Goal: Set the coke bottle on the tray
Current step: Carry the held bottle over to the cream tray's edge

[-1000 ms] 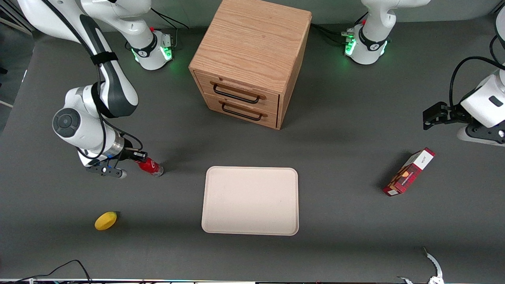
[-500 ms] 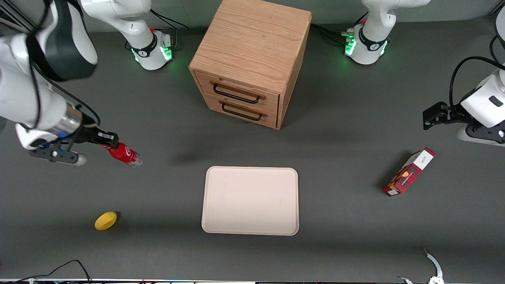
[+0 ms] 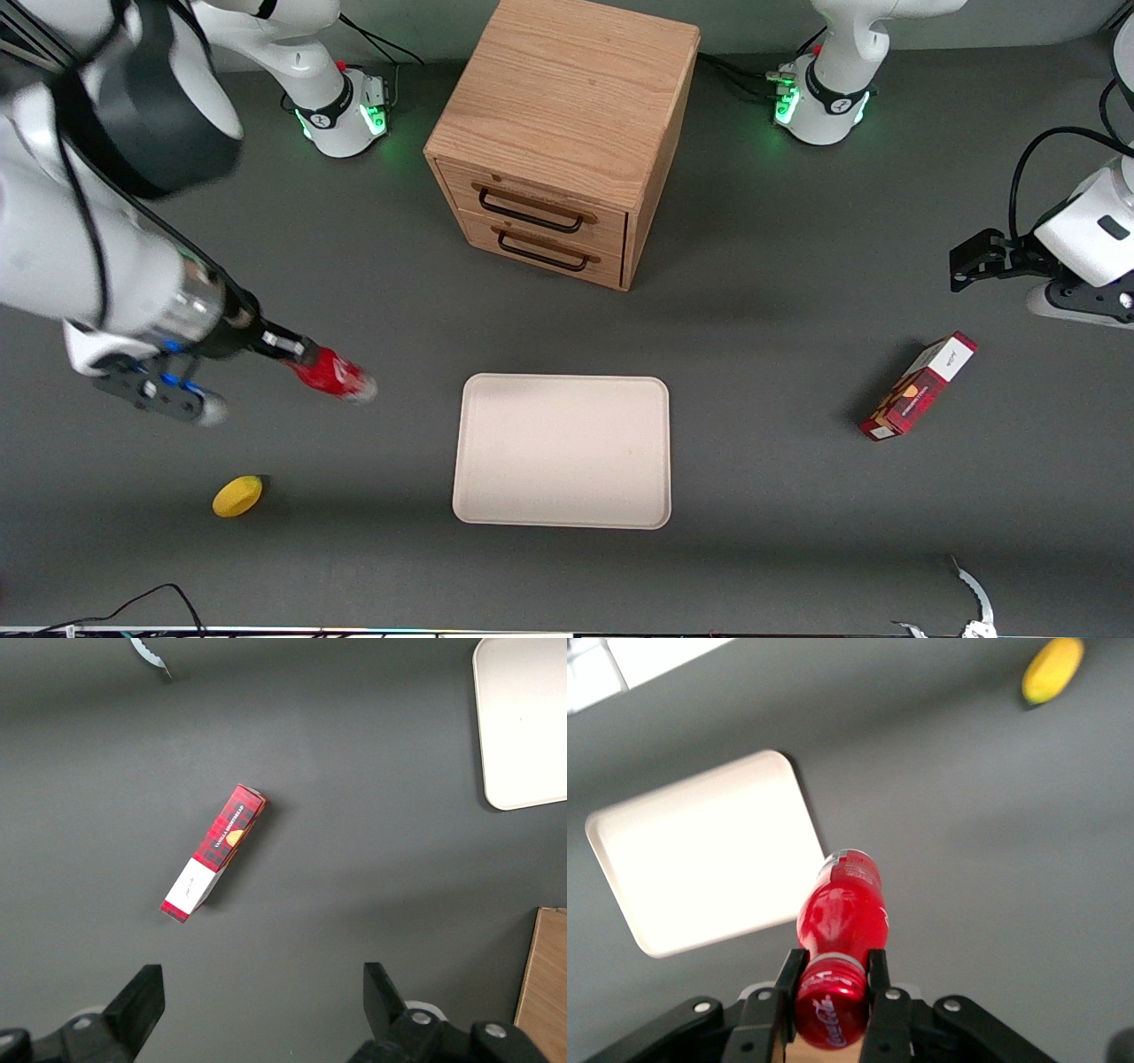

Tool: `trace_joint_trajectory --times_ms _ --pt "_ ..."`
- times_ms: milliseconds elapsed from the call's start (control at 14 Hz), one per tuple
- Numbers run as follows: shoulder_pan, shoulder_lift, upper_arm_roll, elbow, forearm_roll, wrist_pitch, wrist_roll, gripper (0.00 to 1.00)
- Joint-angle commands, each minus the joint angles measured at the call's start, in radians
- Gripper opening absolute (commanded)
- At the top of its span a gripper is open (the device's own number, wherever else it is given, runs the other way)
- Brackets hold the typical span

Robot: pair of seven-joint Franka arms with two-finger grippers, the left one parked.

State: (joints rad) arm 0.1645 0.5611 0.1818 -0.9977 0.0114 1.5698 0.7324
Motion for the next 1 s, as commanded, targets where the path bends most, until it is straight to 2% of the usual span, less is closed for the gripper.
trace_joint_trajectory --times_ms 0,143,286,786,929 --pt "0.038 0.172 0.002 0.122 -0.001 0.112 0.169 0.00" --pt "0.062 0.248 0.001 0.122 -0.008 0.220 0.264 0.00" --pt "0.076 0.298 0.004 0.120 -0.050 0.291 0.330 0.00" --pt "0.128 0.396 0.011 0.111 -0.119 0.440 0.467 0.00" --pt "0.135 0.416 0.011 0.106 -0.149 0.461 0.482 0.08"
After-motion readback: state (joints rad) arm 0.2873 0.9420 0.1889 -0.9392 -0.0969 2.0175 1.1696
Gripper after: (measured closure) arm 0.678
